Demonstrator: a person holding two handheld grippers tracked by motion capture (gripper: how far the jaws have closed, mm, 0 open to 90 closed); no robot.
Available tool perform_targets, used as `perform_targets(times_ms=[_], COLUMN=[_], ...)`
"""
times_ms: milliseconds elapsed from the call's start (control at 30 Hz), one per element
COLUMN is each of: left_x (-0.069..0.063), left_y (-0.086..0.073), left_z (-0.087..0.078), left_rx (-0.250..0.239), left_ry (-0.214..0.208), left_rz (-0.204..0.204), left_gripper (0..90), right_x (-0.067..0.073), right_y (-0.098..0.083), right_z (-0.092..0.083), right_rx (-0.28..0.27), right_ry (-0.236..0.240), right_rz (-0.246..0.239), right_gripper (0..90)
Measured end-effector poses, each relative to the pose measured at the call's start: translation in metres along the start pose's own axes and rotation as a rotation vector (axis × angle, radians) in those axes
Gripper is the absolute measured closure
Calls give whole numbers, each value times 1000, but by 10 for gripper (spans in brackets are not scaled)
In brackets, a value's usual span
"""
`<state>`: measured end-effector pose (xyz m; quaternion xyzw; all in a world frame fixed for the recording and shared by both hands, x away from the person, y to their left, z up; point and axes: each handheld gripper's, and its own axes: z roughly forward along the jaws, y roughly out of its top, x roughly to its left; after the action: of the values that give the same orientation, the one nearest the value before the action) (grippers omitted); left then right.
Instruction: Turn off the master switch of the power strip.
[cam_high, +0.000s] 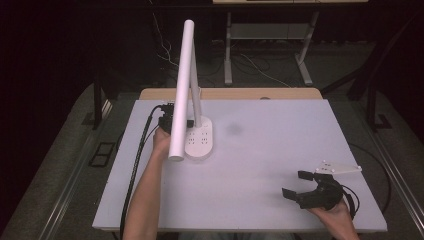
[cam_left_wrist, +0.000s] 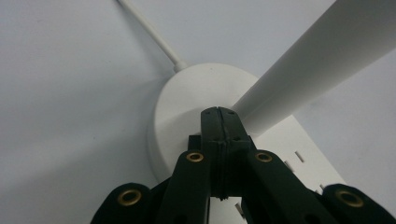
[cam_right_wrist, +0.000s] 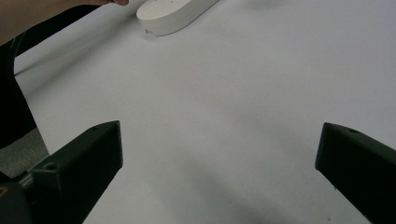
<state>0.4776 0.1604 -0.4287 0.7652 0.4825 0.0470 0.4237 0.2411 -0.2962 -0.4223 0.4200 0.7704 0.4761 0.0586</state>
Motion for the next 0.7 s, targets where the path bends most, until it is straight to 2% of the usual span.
perform_targets(times_ms=[33, 100, 200, 367, 567, 700], left_x=[2, 5, 4, 7, 5, 2], left_y=[-1, -2, -4, -5, -5, -4], left_z=[-3, -5, -6, -6, -5, -1], left_rx=[-5, -7, -9, -15, -24, -21], left_ry=[27, 27, 16, 3, 14, -10], left_rz=[0, -1, -10, -16, -10, -9], left_gripper=[900, 900, 900, 900, 900, 900], right_x=[0, 0, -1, 1, 0, 0], right_y=[0, 0, 0, 0, 0, 0], right_z=[0, 0, 1, 2, 2, 2], right_rx=[2, 4, 1, 8, 9, 8], right_ry=[0, -1, -2, -5, 0, -3], right_rz=[2, 3, -11, -8, -4, -8], right_gripper=[0, 0, 0, 0, 0, 0])
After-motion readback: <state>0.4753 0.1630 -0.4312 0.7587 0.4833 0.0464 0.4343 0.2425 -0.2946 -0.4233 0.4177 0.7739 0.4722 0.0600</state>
